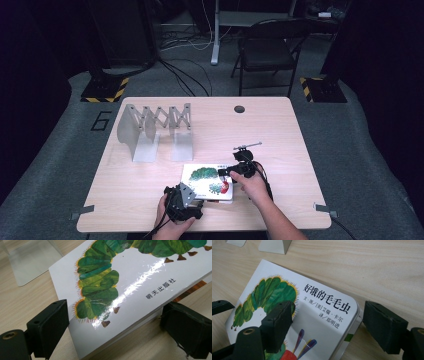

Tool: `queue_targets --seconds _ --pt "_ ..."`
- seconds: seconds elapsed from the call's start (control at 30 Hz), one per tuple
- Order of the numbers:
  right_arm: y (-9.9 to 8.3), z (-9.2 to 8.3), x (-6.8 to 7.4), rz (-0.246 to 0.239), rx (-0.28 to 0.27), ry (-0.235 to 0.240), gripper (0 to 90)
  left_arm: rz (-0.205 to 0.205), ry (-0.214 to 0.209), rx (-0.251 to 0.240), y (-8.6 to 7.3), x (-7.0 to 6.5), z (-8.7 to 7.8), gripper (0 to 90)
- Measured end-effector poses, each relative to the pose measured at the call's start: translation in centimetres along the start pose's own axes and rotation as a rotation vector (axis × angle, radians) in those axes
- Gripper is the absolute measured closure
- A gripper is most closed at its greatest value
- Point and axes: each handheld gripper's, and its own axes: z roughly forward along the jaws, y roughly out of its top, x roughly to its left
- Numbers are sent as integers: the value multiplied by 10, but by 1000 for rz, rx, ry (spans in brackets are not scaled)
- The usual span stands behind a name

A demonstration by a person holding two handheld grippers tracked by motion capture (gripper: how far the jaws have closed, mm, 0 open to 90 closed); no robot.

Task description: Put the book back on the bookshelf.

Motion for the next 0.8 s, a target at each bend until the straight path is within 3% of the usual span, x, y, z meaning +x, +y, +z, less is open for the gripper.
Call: queue_targets --seconds 0.2,0.43,0.8 --pt "0 4 1 30 19 32 227 -1 0 1 0 0 0 83" --pt "-1 6 7 4 28 45 241 0 0 1 0 0 0 83" --pt "0 2 3 20 21 69 303 1 -2 1 0 0 0 83"
